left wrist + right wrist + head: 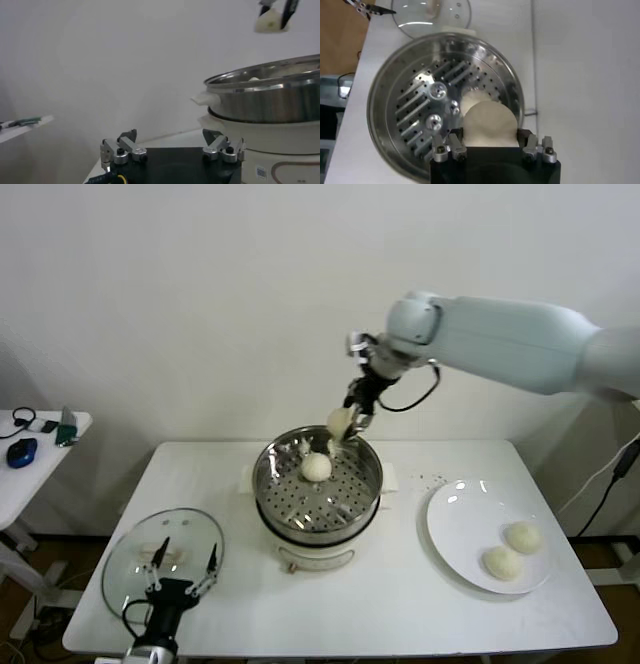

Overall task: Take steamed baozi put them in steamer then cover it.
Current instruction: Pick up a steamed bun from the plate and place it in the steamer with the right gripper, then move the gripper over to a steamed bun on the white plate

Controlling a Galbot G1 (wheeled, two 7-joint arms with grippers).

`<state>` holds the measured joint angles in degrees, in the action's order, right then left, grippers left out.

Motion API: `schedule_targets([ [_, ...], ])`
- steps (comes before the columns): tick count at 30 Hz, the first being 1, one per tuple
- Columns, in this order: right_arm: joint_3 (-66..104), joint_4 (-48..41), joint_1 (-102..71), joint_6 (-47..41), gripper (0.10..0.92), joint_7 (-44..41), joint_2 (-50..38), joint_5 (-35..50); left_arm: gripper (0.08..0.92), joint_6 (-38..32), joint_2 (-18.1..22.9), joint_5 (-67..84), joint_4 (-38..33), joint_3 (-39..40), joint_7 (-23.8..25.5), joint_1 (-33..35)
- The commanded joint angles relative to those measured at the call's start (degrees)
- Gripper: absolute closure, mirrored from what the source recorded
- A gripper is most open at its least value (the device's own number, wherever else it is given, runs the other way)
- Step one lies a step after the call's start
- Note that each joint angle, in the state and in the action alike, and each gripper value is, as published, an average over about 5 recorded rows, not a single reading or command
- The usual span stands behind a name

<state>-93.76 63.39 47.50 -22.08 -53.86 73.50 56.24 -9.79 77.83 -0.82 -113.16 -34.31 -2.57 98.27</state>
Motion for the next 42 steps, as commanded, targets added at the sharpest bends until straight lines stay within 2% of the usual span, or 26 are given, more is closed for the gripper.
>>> schedule_targets([
  [1,-2.5,-1.9,-4.6,-0.7,0.338,1.4,11.3,2.3,0.177,0.1,-0.2,-0.5,-0.6,0.0,0.3,0.4],
  [17,-1.6,-7.6,-12.6,0.3,0.331,1.0,15.1,-3.9,0.177,0.1,-1.1,-0.4,0.6,-1.3,0.2,-0.3],
  [24,-1.7,-7.3,-12.9,0.7,0.319,0.8,15.2,-4.4,0.177,0.4,-1.1,-0.2,1.2,-1.5,0.2,-1.3],
  [29,-1.3,-6.8,-12.6,0.7,0.238,0.7,14.6,-4.6,0.177,0.4,-1.1,-0.2,1.6,-1.4,0.2,-1.6],
  [35,0.1,-5.0,-9.8,0.8,0.203,-0.1,11.5,-4.6,0.177,0.4,-1.1,-0.3,1.7,-1.3,0.1,-1.8],
  [42,-0.5,3.8,-0.2,2.6,0.202,-3.4,0.6,-5.2,0.177,0.5,-1.3,-0.3,1.5,-1.3,0.0,-1.9],
])
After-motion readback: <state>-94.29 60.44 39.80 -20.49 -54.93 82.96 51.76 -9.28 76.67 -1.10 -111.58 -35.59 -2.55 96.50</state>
